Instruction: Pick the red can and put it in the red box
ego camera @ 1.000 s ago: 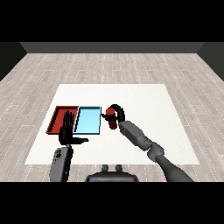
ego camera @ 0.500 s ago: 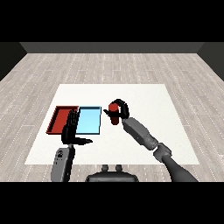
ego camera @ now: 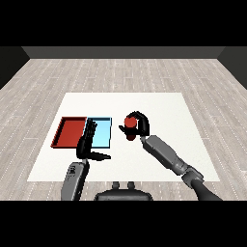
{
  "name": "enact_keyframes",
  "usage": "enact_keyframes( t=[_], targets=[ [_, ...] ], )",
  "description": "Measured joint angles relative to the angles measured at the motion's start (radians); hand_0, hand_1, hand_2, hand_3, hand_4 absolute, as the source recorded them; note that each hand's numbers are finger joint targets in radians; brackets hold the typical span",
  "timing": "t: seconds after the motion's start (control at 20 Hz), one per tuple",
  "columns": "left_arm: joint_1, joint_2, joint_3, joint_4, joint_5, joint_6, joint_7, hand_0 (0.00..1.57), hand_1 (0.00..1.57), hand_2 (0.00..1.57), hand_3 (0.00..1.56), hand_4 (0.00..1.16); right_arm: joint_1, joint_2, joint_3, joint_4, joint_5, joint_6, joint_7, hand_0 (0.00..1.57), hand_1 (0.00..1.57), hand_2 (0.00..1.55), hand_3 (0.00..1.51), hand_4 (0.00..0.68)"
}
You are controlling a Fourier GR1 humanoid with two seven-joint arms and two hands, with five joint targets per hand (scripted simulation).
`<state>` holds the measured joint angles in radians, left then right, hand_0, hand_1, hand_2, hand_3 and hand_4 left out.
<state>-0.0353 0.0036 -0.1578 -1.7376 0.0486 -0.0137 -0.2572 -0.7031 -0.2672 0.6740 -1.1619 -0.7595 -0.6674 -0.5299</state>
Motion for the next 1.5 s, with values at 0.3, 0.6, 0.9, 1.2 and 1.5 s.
enact_keyframes(
  t=[0.3, 0.6, 0.9, 1.2, 1.5],
  targets=[
    [-0.068, -0.003, -0.103, 0.044, -0.043, 0.095, 0.064, 0.00, 0.00, 0.00, 0.00, 0.00, 0.089, -0.031, -0.015, -0.171, 0.082, -0.027, 0.048, 1.44, 1.44, 1.42, 1.40, 0.634],
    [-0.134, -0.003, -0.143, 0.141, -0.034, 0.140, 0.080, 0.00, 0.00, 0.00, 0.00, 0.00, 0.150, -0.001, -0.034, -0.255, 0.186, -0.024, 0.073, 1.44, 1.44, 1.43, 1.40, 0.616],
    [-0.158, -0.003, -0.206, 0.241, -0.005, 0.200, 0.044, 0.00, 0.00, 0.00, 0.00, 0.00, 0.218, 0.022, -0.072, -0.319, 0.280, 0.026, 0.096, 1.46, 1.46, 1.44, 1.39, 0.656],
    [-0.173, -0.003, -0.217, 0.310, 0.027, 0.200, 0.015, 0.00, 0.00, 0.00, 0.00, 0.00, 0.247, 0.077, -0.118, -0.343, 0.376, 0.079, 0.139, 1.46, 1.46, 1.43, 1.39, 0.652],
    [-0.220, -0.004, -0.285, 0.389, 0.090, 0.272, -0.017, 0.00, 0.00, 0.00, 0.00, 0.00, 0.283, 0.136, -0.141, -0.376, 0.468, 0.108, 0.176, 1.47, 1.47, 1.44, 1.39, 0.675]
  ],
)
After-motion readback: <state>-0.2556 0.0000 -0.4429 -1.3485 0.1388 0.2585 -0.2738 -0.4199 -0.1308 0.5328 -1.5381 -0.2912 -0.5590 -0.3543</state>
